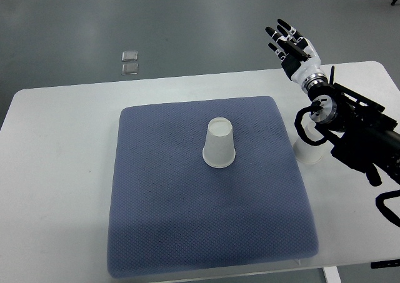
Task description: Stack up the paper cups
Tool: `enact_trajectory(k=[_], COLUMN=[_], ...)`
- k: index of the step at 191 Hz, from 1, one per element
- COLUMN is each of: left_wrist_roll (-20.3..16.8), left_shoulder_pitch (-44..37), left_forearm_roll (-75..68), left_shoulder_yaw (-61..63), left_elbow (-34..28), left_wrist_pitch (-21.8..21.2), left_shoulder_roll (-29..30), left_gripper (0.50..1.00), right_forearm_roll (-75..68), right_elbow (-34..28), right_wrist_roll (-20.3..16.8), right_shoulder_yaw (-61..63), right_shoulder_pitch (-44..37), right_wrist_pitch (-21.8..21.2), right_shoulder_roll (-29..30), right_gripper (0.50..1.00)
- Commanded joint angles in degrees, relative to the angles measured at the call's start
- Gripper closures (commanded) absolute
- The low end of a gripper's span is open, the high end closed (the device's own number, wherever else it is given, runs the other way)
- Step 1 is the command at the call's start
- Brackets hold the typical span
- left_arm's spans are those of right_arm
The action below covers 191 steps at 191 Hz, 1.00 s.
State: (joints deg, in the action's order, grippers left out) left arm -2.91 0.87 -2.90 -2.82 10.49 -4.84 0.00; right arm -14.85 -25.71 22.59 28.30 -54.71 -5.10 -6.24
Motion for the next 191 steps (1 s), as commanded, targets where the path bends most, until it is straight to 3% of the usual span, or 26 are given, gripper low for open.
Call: enact_trajectory(k=[1,162,191], left_wrist_roll=[0.0,-0.1,-0.1], left_shoulder_pitch=[0.0,0.0,0.0], left_forearm_roll=[0.0,0.0,0.0], left_shoulder_yaw=[0.0,0.2,0.2], left_elbow=[0.0,-0.5,-0.6], left_wrist_pitch=[0.0,-0.1,-0.1], left_shoulder_roll=[0.0,0.0,0.0], left_gripper=[0.5,0.5,0.5], right_forearm_roll=[0.0,0.0,0.2], right_elbow=[0.0,0.0,-1.1], right_wrist_roll=[0.0,0.0,-0.1], right_shoulder_yaw=[0.0,-0.1,-0.4], right_shoulder_pitch=[0.0,-0.3,-1.4], right_wrist_pitch=[0.0,0.2,0.1], right_shoulder_roll=[0.0,-0.4,-2.8], right_gripper=[0.585,0.585,0.585])
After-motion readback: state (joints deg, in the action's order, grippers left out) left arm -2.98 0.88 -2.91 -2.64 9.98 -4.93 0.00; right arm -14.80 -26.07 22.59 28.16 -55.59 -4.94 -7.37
